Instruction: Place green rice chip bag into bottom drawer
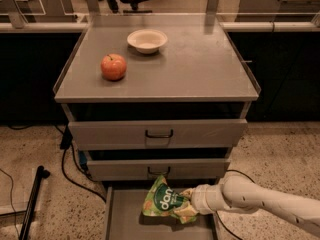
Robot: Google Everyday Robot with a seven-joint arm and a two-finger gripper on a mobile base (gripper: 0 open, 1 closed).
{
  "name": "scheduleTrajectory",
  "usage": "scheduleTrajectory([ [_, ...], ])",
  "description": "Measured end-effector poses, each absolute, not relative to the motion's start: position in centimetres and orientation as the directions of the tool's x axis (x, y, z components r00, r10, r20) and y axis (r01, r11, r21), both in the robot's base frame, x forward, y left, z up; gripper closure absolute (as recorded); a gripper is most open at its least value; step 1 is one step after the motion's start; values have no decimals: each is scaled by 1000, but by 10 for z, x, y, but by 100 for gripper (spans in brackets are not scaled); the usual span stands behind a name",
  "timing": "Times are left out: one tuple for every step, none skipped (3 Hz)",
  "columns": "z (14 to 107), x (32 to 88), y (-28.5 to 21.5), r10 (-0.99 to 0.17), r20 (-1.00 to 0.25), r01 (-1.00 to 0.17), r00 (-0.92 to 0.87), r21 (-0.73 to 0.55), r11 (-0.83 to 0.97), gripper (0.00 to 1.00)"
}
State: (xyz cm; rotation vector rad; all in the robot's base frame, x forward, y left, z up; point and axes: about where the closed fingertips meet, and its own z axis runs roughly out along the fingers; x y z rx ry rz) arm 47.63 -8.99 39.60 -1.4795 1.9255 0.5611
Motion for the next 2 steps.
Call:
scheduleTrajectory([
  [357,481,-83,-664,-731,-960,-156,-45,276,100],
  [322,490,-83,-637,-755,-952,-155,-58,300,100],
])
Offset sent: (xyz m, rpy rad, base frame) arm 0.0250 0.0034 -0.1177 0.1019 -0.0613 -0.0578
